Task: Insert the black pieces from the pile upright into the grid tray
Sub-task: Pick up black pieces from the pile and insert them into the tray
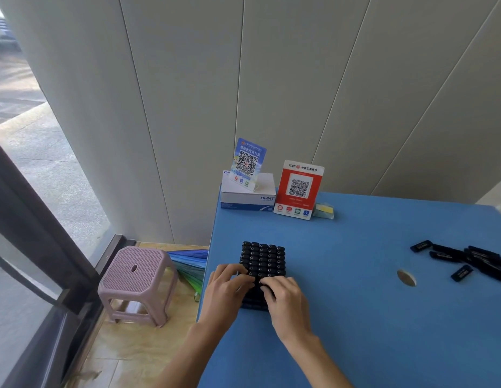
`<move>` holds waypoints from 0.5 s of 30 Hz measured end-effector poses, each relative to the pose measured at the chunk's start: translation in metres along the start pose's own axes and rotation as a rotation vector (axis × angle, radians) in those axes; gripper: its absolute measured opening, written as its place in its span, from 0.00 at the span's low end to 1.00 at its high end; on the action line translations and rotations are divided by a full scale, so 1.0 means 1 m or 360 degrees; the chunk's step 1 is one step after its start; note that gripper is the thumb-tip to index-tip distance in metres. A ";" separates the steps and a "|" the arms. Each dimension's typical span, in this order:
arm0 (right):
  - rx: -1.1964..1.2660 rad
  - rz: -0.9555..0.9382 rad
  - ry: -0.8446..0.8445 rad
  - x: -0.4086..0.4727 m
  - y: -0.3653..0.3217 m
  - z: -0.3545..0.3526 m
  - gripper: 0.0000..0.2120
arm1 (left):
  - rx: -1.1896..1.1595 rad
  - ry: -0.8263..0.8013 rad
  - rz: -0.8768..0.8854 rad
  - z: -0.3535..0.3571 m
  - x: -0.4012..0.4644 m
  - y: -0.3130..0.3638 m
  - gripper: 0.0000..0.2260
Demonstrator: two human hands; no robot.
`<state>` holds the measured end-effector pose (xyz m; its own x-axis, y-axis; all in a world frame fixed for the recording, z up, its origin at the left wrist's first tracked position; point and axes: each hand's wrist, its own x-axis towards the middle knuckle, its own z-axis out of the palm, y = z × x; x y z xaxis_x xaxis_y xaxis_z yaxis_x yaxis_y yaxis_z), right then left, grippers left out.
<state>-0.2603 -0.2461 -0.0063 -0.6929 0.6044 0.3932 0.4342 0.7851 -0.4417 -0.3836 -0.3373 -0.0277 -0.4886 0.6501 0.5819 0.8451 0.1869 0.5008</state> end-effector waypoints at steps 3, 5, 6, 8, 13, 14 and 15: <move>-0.0007 0.0009 -0.0051 -0.001 -0.002 -0.003 0.12 | 0.0032 -0.0058 -0.0017 -0.002 -0.002 0.002 0.08; -0.0009 0.0014 -0.0072 -0.001 -0.002 -0.007 0.12 | 0.0080 -0.0094 -0.0003 -0.006 -0.003 0.003 0.05; 0.0001 0.0017 -0.0060 -0.001 -0.001 -0.011 0.12 | 0.0093 -0.0105 -0.0007 -0.008 -0.002 0.004 0.07; 0.0017 0.0021 0.0015 0.000 0.004 -0.024 0.13 | 0.0102 -0.0132 -0.0013 -0.011 0.000 0.008 0.10; -0.0203 -0.0010 0.0079 0.001 0.038 -0.065 0.17 | 0.0160 -0.0200 0.0040 -0.008 0.007 0.029 0.15; -0.0252 -0.0007 0.0064 0.000 0.046 -0.073 0.17 | 0.0174 -0.0221 0.0051 -0.005 0.008 0.035 0.15; -0.0288 0.0001 0.0053 -0.003 0.054 -0.080 0.18 | 0.0186 -0.0235 0.0061 -0.002 0.008 0.041 0.15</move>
<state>-0.1889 -0.1946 0.0331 -0.6742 0.6068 0.4210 0.5334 0.7943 -0.2906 -0.3530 -0.3259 -0.0011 -0.4258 0.7576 0.4946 0.8861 0.2385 0.3975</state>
